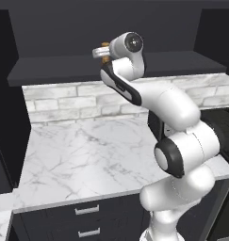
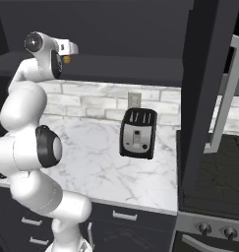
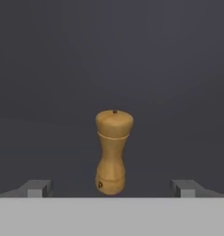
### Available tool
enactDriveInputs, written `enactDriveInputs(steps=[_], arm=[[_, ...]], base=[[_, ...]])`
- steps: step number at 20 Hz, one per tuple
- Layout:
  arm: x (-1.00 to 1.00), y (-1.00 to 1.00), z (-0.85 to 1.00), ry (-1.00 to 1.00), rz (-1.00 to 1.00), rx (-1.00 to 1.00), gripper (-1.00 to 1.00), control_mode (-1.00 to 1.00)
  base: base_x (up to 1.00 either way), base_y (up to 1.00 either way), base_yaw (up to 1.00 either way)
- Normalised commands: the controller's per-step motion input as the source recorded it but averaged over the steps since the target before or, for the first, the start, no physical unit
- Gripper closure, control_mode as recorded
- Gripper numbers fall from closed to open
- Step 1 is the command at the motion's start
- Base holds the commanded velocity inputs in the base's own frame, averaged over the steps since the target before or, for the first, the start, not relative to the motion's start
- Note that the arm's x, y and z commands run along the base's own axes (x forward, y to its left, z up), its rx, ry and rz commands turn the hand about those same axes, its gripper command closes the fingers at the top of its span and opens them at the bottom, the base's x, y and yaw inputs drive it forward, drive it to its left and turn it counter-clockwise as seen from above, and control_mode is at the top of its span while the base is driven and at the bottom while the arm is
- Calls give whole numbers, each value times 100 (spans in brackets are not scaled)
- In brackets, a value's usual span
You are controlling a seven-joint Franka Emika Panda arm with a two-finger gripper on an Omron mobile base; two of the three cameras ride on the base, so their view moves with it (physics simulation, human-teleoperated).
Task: Retrieve the shaker from the cabinet and place it next the steak on a plate on the dining table.
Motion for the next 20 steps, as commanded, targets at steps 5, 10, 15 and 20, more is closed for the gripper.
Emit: enactDriveInputs(steps=[5,10,15,20], arm=[[29,0,-1,0,0,0,-100,-100],[33,0,0,0,0,0,-100,-100],[18,1,0,0,0,0,-100,-100],[17,6,-1,0,0,0,-100,-100]], base=[[0,0,0],[0,0,0],[0,0,0],[0,0,0]])
